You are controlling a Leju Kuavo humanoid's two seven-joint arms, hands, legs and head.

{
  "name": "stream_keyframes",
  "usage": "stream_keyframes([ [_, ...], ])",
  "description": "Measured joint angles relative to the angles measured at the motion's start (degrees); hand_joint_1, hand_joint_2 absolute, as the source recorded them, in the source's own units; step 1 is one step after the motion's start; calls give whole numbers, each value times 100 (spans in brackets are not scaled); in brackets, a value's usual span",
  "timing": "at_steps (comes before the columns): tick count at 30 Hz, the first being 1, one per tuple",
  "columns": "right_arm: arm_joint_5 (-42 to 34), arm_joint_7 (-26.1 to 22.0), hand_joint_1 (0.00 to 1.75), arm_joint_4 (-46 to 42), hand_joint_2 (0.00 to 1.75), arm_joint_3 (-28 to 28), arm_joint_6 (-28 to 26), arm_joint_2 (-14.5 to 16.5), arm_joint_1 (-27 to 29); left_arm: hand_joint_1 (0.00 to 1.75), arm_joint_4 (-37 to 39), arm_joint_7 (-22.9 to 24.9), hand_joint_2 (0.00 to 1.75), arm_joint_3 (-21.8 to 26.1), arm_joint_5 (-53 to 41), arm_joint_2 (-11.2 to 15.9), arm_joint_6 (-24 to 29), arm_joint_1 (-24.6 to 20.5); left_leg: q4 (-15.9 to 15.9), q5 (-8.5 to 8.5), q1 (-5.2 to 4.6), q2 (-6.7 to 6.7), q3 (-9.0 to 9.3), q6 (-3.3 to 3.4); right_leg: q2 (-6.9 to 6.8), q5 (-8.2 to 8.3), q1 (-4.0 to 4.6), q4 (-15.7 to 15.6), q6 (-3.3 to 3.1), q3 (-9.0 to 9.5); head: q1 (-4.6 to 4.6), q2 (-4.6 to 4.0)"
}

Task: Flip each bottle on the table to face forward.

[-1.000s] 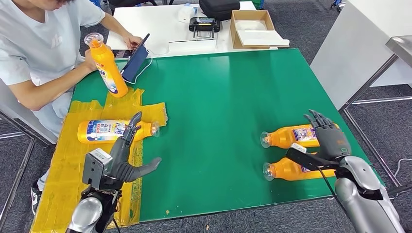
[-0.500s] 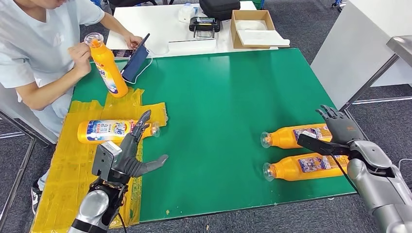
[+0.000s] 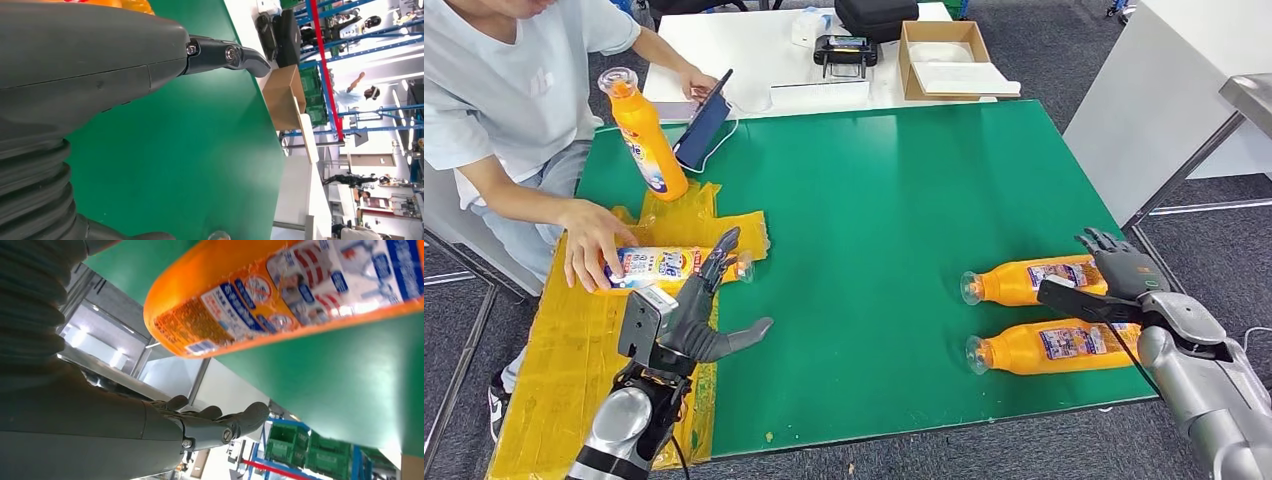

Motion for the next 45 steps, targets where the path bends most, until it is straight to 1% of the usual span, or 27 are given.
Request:
stream_keyframes([
  [14, 329, 81, 0, 1182, 175, 333, -282, 327, -392, 0, 282, 68, 175, -84, 162, -82, -84, -169, 0, 0, 0, 0, 0, 0, 0, 0, 0, 0, 0, 0, 1, 0],
  [21, 595, 188, 0, 1645, 175, 491, -242, 454, -606, 0, 418, 101, 175, -155, 210, -102, -120, -228, 0, 0, 1, 3, 9, 0, 1, 0, 1, 0, 0, 5, 2, 0],
  [22, 628, 204, 2, 1705, 175, 514, -228, 469, -640, 0, 438, 102, 175, -162, 220, -109, -120, -236, 0, 0, 1, 3, 12, 0, 1, -1, 1, 0, -1, 8, 2, 0],
  [23, 651, 215, 17, 1760, 175, 539, -217, 482, -673, 0, 457, 103, 175, -168, 227, -116, -121, -244, 0, 0, 1, 3, 16, 0, 1, -1, 1, -1, -1, 11, 2, 0],
  [26, 691, 236, 120, 1889, 175, 597, -175, 509, -754, 0, 502, 103, 175, -190, 245, -127, -128, -270, 0, 0, 1, 2, 24, 0, 1, -2, 1, -1, -2, 20, 2, 0],
  [27, 703, 240, 144, 1927, 175, 611, -151, 517, -775, 0, 516, 103, 175, -197, 256, -127, -132, -277, 0, 0, 1, 1, 26, 0, 1, -2, 1, -1, -2, 22, 2, 0],
  [29, 738, 242, 154, 1996, 175, 646, -97, 531, -823, 0, 546, 103, 175, -210, 278, -128, -136, -291, 0, 0, 1, 1, 32, 1, 1, -1, 1, -2, -2, 28, 2, 0],
  [31, 769, 242, 158, 2055, 175, 694, -33, 539, -867, 0, 575, 103, 175, -222, 288, -128, -137, -304, 0, 0, 1, 0, 40, 1, 0, -2, 1, -2, -2, 36, 2, 0],
  [36, 787, 242, 163, 2156, 175, 767, 49, 554, -931, 0, 650, 103, 175, -241, 298, -129, -137, -338, 0, 0, 2, -1, 53, 1, 0, -2, 2, -2, -2, 49, 3, 0],
  [45, 798, 240, 166, 2232, 175, 830, 125, 569, -974, 0, 715, 103, 175, -243, 340, -130, -137, -380, 0, -1, 2, 0, 72, 2, 0, -3, 2, -3, -2, 67, 3, 0],
])
